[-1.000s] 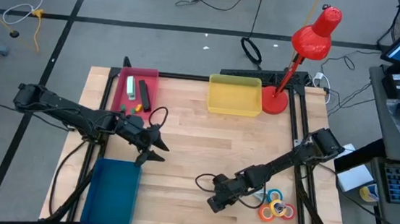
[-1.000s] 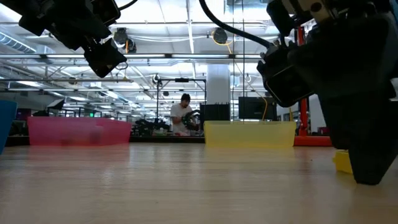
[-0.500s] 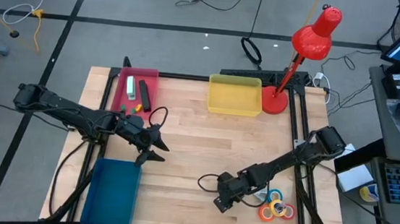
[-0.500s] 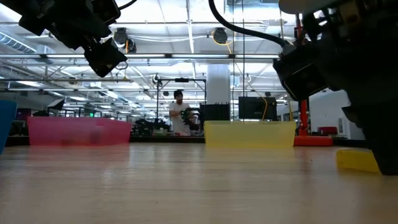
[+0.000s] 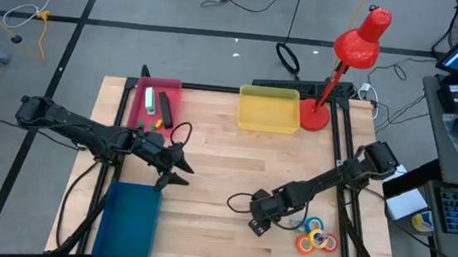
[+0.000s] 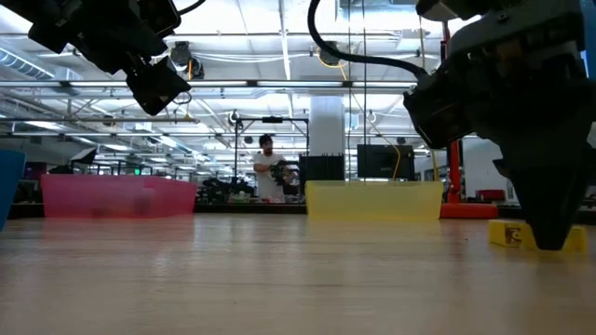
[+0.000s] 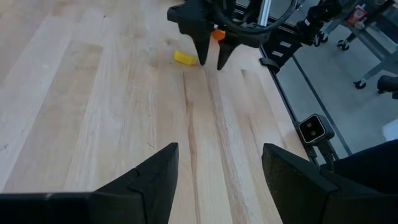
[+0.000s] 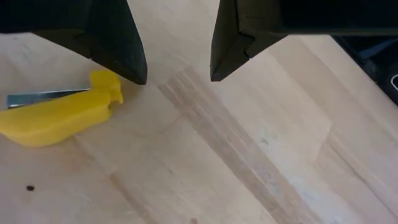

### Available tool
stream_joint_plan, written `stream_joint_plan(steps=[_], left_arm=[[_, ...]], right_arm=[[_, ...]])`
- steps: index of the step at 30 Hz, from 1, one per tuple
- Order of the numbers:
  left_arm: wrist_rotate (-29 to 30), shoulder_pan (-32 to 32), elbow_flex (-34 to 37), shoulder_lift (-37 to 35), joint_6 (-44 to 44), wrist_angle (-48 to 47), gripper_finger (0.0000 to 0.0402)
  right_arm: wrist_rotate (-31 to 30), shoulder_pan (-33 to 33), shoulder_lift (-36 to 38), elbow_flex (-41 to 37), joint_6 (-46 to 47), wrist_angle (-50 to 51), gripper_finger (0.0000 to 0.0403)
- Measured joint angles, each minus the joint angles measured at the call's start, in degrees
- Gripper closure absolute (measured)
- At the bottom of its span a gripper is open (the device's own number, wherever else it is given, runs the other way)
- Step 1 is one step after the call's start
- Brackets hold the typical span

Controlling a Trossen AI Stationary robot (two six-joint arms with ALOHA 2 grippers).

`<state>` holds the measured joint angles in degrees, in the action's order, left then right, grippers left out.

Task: Pick and place Stapler, Stapler remover, tape
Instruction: Put the yellow stapler into the red bin

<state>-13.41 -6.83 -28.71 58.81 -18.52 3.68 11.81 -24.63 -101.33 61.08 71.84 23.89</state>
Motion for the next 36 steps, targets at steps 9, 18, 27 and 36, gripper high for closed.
stream_joint_plan(steps=[9, 18, 27, 36], left_arm=[[0.0, 0.0, 0.0, 0.0, 0.03, 0.24, 0.0172], [0.0, 0.0, -0.02, 0.0, 0.3, 0.87, 0.0172], [0.0, 0.0, -0.02, 0.0, 0.15, 0.98, 0.0172], [0.02, 0.0, -0.02, 0.0, -2.54, 2.97, 0.0172]], right_arm=[[-3.51, 0.27, 8.51, 0.04, -1.4, 9.97, 0.0232], [-5.83, 0.32, 14.83, 0.04, -4.84, 14.85, 0.0232], [-6.18, 1.83, 14.9, 0.04, -12.94, 12.54, 0.0232], [-5.86, 2.89, 14.9, 0.04, -19.37, 6.11, 0.0232]])
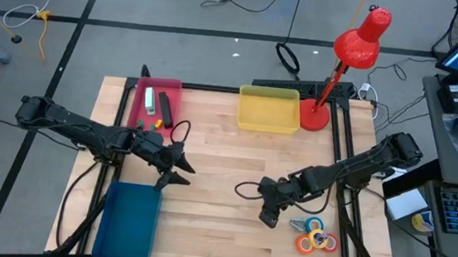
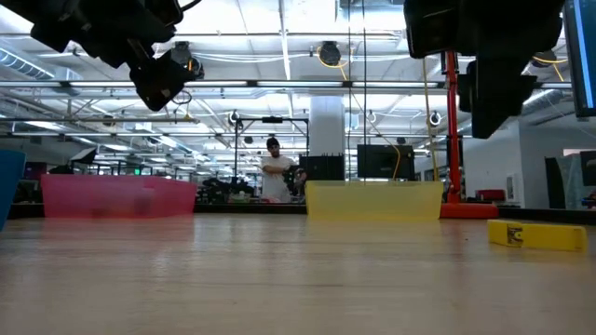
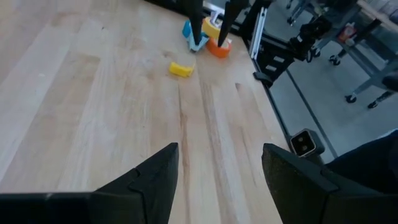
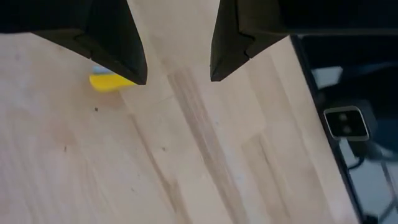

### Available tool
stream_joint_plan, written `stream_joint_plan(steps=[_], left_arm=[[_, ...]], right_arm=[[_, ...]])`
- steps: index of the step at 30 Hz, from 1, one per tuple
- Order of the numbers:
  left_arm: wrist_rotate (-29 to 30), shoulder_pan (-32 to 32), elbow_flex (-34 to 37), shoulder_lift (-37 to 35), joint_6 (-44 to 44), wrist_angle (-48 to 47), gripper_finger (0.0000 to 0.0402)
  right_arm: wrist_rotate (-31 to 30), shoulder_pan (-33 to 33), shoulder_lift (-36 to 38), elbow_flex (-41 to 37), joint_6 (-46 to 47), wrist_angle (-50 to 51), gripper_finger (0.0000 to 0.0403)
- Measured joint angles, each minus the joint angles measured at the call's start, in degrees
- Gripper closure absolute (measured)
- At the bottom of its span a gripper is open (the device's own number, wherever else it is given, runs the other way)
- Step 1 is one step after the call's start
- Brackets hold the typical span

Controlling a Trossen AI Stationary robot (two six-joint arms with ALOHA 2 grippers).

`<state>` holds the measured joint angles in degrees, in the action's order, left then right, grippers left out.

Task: Pick and place Stapler, Stapler remover, tape
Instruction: Put the yellow stapler into the red bin

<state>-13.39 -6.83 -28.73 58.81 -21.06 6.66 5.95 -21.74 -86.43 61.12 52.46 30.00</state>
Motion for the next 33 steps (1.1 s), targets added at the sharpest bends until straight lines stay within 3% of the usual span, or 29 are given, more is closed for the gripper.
stream_joint_plan(steps=[8, 18, 25, 30, 33], left_arm=[[2.02, -0.02, 0.0, 0.0, -2.05, 1.0, 0.0172], [4.21, -0.02, 0.0, 0.0, -4.86, 0.96, 0.0172], [4.42, 0.0, 0.0, 0.0, -5.23, 0.94, 0.0172], [4.49, 0.0, 0.0, 0.0, -6.14, 0.92, 0.0172], [4.97, 0.0, 0.0, 0.0, -6.28, 0.9, 0.0172]], right_arm=[[-0.22, 0.02, 0.0, 0.0, -10.98, 0.57, 0.0232], [-4.85, 0.0, 0.0, 0.0, -21.07, 7.04, 0.022], [-5.73, -0.79, 0.0, 0.0, -29.91, 6.91, 0.015], [-1.39, -3.11, 0.0, 0.0, -35.96, 5.74, 0.0092], [-1.91, -4.6, 0.0, 0.0, -38.35, 4.57, 0.0065]])
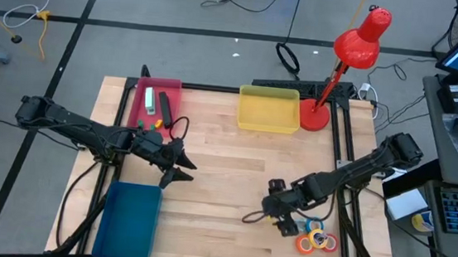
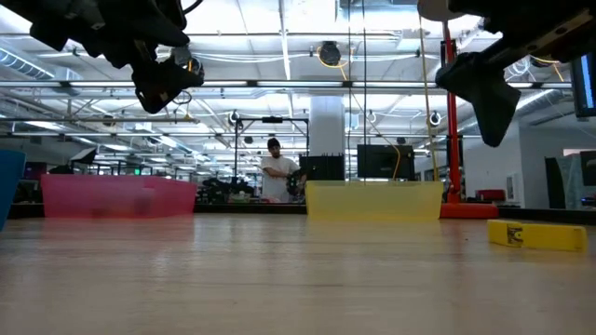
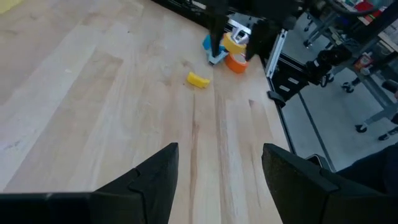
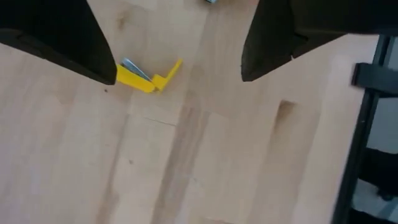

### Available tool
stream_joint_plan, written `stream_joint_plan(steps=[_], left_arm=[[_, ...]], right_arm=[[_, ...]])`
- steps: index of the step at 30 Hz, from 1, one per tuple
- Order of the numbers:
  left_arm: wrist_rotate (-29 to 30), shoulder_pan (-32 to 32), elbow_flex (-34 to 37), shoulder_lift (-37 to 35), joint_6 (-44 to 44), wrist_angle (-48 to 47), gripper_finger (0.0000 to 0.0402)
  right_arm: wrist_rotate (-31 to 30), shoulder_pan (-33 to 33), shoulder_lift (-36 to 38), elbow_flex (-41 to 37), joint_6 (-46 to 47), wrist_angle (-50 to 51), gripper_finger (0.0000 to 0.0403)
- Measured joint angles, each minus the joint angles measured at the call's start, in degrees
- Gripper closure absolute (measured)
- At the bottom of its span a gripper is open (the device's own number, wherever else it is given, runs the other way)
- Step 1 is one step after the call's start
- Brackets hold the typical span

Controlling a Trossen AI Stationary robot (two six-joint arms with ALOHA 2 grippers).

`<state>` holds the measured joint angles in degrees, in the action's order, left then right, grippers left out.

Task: Pick and place Stapler, Stapler remover, tape
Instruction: Put the yellow stapler into the red bin

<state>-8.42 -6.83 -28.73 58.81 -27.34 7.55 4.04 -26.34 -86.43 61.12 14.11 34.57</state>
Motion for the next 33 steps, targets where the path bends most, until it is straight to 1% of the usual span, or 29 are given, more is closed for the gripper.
stream_joint_plan(steps=[3, 6, 12, 16, 20, 22, 26, 33], left_arm=[[1.66, -0.02, 0.0, 0.0, -0.22, 0.0, 0.0172], [2.77, -0.02, 0.0, 0.0, -0.23, -0.02, 0.0172], [3.4, -0.04, 0.0, 0.0, -0.69, -0.03, 0.0172], [4.02, -0.04, 0.0, 0.0, -1.57, -0.07, 0.0172], [4.04, -0.04, 0.0, 0.0, -1.72, -0.07, 0.0172], [4.04, -0.04, 0.0, 0.0, -1.72, -0.07, 0.0172], [4.04, -0.04, 0.0, 0.0, -1.72, -0.07, 0.0172], [4.04, -0.04, 0.0, 0.0, -1.72, -0.07, 0.0172]], right_arm=[[-1.8, -0.68, -0.35, 0.0, -0.83, -0.24, 0.0048], [-2.14, -0.73, -1.23, -0.1, -2.31, -0.11, 0.0043], [0.79, -0.4, -4.14, -0.11, -7.54, -1.18, 0.0041], [3.65, 0.22, -5.89, -0.11, -9.13, -2.32, 0.0041], [4.9, 0.8, -7.01, -0.11, -10.77, -3.62, 0.0041], [4.63, 1.06, -7.56, -0.11, -11.21, -3.79, 0.0041], [2.13, 1.39, -8.52, -0.13, -11.85, -3.94, 0.0041], [1.76, 1.41, -12.43, -0.12, -11.85, -3.95, 0.0041]])
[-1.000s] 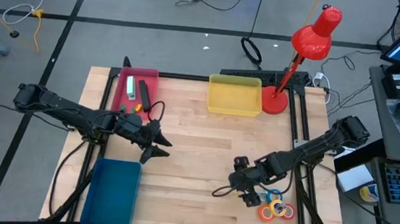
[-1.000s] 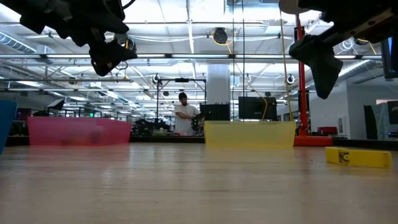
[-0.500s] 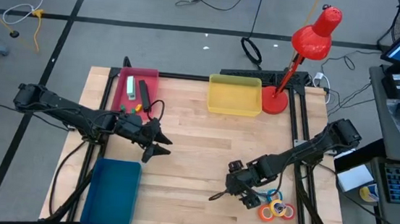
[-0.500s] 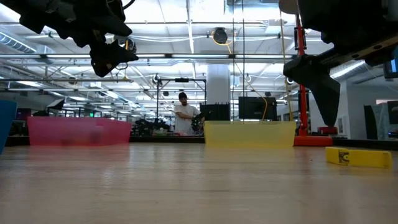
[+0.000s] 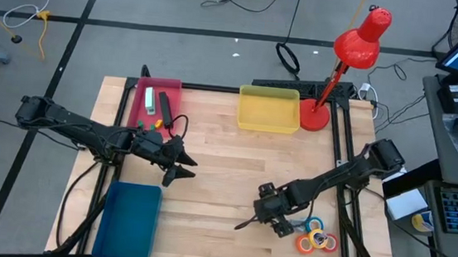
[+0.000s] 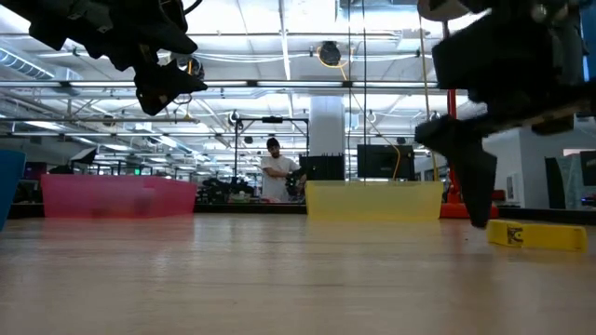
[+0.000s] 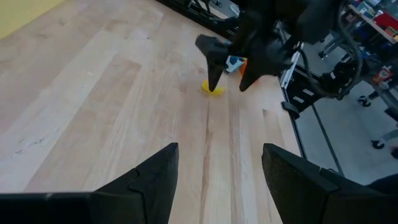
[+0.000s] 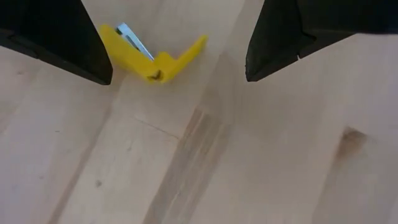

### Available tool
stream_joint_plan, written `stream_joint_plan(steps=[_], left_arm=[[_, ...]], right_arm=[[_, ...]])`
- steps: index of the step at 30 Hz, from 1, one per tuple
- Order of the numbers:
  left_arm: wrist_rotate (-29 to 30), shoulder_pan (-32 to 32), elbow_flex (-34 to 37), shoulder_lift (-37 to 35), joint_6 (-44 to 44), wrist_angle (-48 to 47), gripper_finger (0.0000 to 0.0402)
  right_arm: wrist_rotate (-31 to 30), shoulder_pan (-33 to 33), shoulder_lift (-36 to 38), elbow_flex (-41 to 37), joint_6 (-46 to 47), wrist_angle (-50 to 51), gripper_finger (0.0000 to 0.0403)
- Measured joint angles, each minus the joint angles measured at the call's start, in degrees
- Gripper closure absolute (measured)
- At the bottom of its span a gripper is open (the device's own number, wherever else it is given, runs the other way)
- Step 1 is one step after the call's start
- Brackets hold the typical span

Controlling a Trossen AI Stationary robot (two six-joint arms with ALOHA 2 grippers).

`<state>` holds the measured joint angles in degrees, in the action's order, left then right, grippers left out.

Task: Pick and place Stapler, Stapler remover, tape
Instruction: Put the yellow stapler into the red bin

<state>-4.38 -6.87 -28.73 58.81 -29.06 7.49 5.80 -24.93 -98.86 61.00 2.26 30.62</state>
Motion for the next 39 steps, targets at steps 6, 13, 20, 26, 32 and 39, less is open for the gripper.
stream_joint_plan(steps=[6, 13, 20, 26, 32, 39], left_arm=[[0.0, 0.0, 0.0, 0.0, -0.02, 0.0, 0.0172], [-0.04, -0.07, 0.0, 0.02, -0.21, -0.04, 0.0172], [-0.07, -0.07, 0.0, 0.02, -0.17, -0.13, 0.0172], [-0.09, -0.11, 0.0, 0.02, 0.05, -0.37, 0.0172], [-0.11, -0.11, 0.0, 0.02, 0.74, -0.42, 0.0172], [-0.09, -0.11, 0.0, 0.02, 0.85, -0.44, 0.0172]], right_arm=[[-1.84, -0.33, -3.46, 0.23, 0.26, 0.25, 0.0041], [-2.66, -0.33, -3.57, 0.16, 4.75, 0.1, 0.0041], [-2.82, -0.33, -3.61, 0.12, 6.13, 0.22, 0.0041], [-3.24, -0.33, -3.68, 0.08, 6.23, 2.41, 0.0041], [-4.46, -0.31, -3.85, 0.01, 6.4, 4.92, 0.0041], [-4.53, -0.29, -3.83, -1.23, 8.62, 5.45, 0.006]])
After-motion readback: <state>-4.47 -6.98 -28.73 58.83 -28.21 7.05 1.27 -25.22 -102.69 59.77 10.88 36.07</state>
